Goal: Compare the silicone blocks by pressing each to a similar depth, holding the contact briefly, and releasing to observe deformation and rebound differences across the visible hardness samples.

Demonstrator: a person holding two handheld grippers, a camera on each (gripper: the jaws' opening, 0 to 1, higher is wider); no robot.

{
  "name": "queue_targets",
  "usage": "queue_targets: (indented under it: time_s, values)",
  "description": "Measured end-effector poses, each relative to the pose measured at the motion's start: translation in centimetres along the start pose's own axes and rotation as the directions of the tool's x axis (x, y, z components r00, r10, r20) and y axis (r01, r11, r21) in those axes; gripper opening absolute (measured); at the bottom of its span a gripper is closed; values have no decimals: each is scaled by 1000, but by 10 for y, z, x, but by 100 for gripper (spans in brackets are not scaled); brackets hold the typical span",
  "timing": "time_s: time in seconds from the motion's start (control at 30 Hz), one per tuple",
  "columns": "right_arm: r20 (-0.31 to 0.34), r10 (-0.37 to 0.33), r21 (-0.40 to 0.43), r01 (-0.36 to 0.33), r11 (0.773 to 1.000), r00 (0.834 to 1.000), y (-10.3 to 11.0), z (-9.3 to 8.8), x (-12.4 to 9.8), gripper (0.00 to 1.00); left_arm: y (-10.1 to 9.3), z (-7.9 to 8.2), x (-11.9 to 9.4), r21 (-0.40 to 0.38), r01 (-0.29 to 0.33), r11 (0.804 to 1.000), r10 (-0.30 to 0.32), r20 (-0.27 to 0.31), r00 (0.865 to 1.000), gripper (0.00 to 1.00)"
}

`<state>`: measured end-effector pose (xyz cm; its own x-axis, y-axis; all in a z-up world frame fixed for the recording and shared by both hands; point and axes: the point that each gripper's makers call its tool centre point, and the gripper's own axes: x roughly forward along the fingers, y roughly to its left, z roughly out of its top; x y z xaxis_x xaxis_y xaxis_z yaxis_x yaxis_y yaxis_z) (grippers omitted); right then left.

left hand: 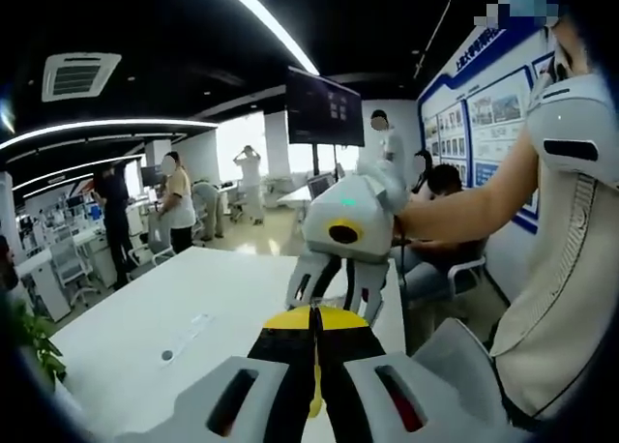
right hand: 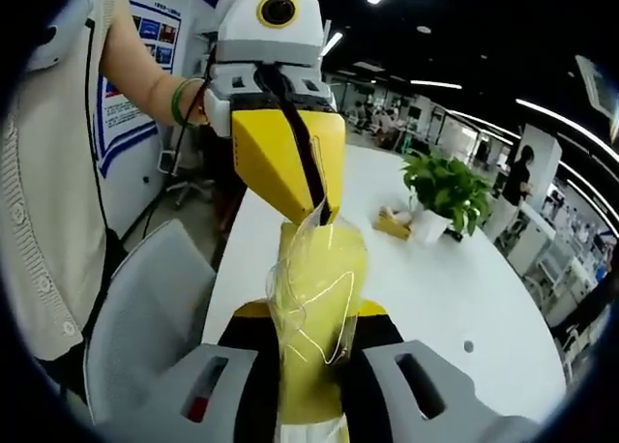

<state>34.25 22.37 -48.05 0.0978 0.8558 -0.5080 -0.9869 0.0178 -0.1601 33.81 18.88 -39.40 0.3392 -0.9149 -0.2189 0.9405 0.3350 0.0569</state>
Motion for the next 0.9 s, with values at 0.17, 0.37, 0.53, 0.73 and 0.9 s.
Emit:
queue_targets:
  time_s: [0.17,0.37,0.53,0.73,0.9]
  values:
    - [-29,34,58,-32,998,999,4,-7,2,8,-1,-7,2,12,-3,1000,3,-14,1000,0]
    - [-5,40,76,-40,996,999,7,-5,5,6,0,-8,1,26,-9,1000,9,-12,1000,0]
    - [-15,52,77,-50,996,999,11,-9,10,7,-1,-14,-1,53,-14,999,16,-31,999,0]
    - [-15,48,45,-48,998,999,14,-8,12,6,-3,-17,-3,50,-18,999,20,-36,999,0]
    - [-24,58,48,-57,997,998,16,-10,12,6,-5,-18,-3,58,-17,998,19,-40,999,0]
